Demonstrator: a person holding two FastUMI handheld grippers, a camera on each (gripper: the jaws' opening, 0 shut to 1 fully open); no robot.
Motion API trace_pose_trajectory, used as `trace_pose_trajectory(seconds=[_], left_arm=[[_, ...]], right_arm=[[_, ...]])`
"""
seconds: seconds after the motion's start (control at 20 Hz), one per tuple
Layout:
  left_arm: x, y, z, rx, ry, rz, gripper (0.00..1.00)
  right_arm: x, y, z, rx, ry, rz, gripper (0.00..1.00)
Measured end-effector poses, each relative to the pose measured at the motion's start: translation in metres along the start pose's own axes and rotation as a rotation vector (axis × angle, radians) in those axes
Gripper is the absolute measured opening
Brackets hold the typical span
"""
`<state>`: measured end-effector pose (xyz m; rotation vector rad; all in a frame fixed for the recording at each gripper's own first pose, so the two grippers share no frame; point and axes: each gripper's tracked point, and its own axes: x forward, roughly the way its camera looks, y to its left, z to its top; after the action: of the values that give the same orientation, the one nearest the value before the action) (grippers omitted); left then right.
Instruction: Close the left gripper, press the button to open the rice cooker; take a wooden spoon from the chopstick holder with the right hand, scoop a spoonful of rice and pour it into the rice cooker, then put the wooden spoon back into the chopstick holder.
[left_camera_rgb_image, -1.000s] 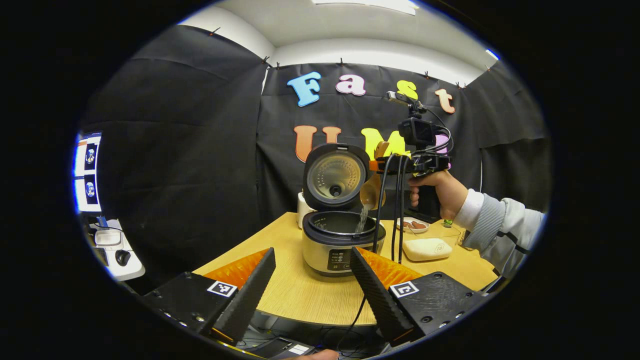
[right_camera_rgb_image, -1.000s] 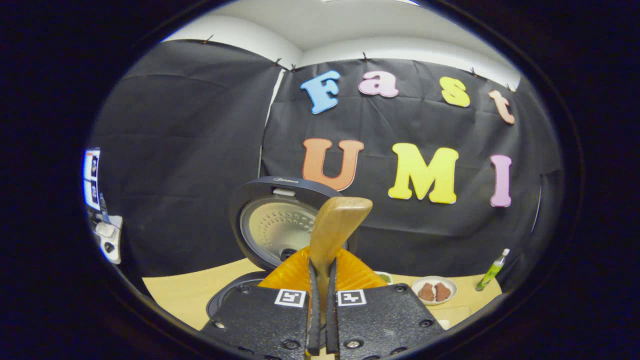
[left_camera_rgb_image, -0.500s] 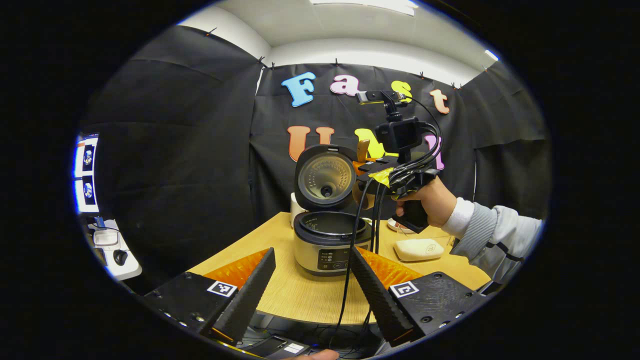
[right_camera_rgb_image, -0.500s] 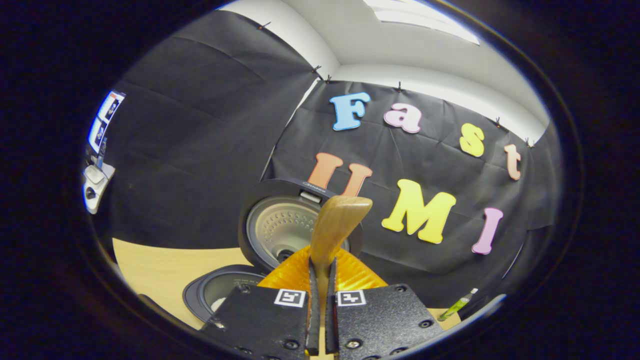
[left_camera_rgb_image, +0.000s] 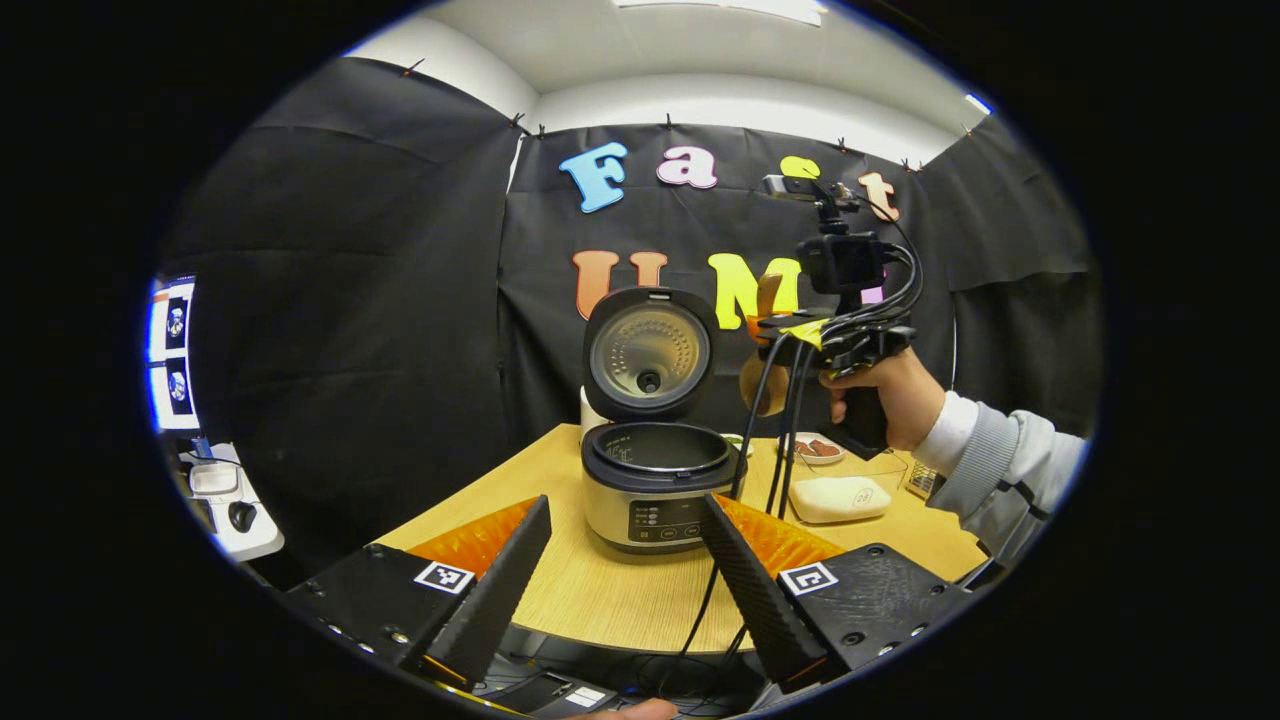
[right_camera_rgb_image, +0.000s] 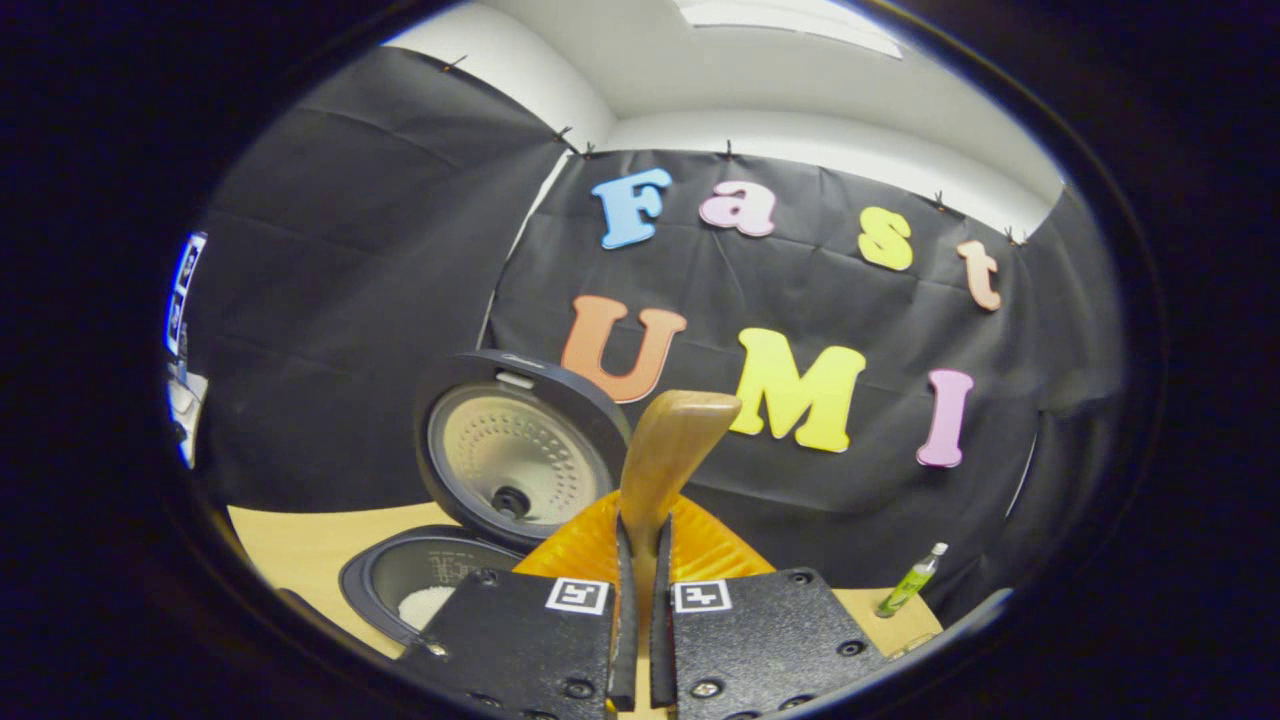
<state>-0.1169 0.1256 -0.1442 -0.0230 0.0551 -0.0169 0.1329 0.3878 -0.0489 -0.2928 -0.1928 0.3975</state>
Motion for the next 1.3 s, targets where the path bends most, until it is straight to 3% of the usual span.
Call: trace_pose_trajectory(seconds=[0.5,0.9,1.3], left_arm=[[0.002,-0.036,0.019,0.005,-0.020,-0.054,0.96],[-0.002,-0.052,0.028,0.054,-0.036,-0.081,0.96],[0.000,-0.070,0.018,0.031,-0.010,-0.097,0.96]], right_arm=[[-0.016,-0.133,-0.024,0.174,0.116,-0.127,0.11],[-0.033,-0.231,-0.031,0.171,0.116,-0.229,0.11],[-0.049,-0.314,-0.078,0.209,0.165,-0.324,0.11]])
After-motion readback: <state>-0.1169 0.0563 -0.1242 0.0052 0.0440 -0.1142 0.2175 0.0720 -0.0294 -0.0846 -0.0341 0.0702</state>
